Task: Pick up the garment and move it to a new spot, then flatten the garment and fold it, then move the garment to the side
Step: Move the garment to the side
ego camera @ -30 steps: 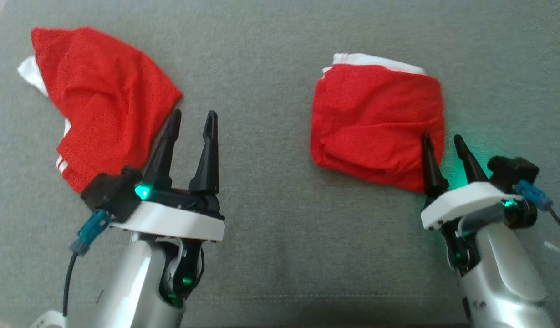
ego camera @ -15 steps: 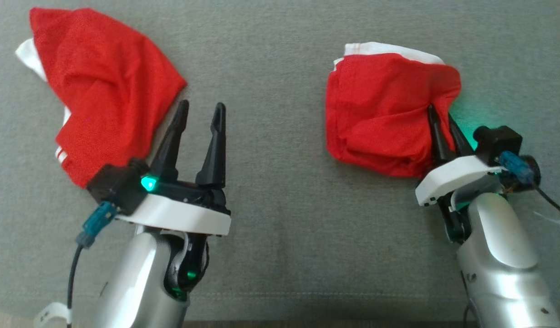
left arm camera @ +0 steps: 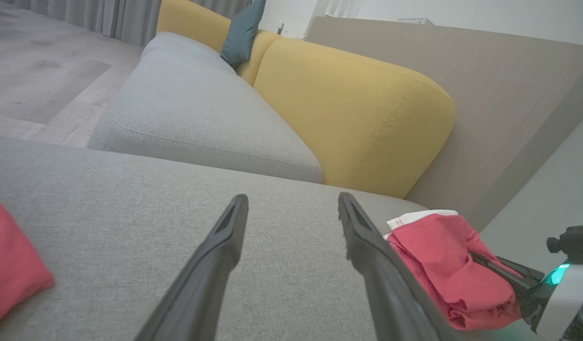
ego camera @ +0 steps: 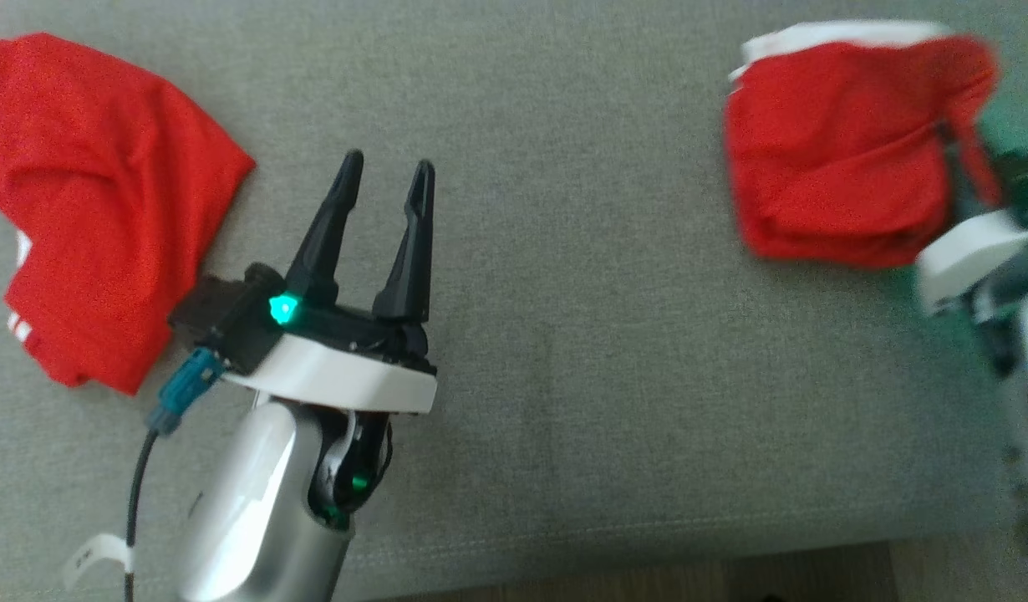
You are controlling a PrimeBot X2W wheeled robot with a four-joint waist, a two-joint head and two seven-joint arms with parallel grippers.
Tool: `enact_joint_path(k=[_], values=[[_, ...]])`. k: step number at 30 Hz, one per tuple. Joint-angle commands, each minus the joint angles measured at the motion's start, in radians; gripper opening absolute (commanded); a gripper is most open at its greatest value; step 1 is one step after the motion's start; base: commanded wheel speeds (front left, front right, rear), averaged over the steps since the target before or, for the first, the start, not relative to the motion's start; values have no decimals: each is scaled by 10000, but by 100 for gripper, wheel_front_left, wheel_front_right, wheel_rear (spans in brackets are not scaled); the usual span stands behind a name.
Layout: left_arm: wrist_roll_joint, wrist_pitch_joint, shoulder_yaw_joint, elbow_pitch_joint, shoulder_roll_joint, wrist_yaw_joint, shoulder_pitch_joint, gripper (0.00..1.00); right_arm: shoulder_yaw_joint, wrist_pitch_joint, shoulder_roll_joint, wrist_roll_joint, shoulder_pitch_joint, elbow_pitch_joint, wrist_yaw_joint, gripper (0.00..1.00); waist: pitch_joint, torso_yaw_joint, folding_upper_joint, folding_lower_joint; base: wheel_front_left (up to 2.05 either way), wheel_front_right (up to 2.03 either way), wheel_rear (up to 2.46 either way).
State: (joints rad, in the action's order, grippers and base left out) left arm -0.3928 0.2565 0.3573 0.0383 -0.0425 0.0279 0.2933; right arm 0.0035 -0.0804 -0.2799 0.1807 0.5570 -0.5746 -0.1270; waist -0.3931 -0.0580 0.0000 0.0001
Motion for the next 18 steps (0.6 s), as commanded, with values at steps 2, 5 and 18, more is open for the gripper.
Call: enact_joint_path(k=[2,5,18], values=[[75,53,-212,-394,-77,68,395,100,19,210,-622,-6,353,513,-37,0,-352,-114,0,-1,0,0,0],[98,53,-220,-416,-77,119,553,100,-186,506,-1254,-173,480,803,-37,0,-581,-117,0,-1,0,0,0],[193,53,-541,-396,-77,298,811,100,-1236,1329,-1919,-681,93,2434,-37,0,-1085,-162,0,-1,0,0,0]])
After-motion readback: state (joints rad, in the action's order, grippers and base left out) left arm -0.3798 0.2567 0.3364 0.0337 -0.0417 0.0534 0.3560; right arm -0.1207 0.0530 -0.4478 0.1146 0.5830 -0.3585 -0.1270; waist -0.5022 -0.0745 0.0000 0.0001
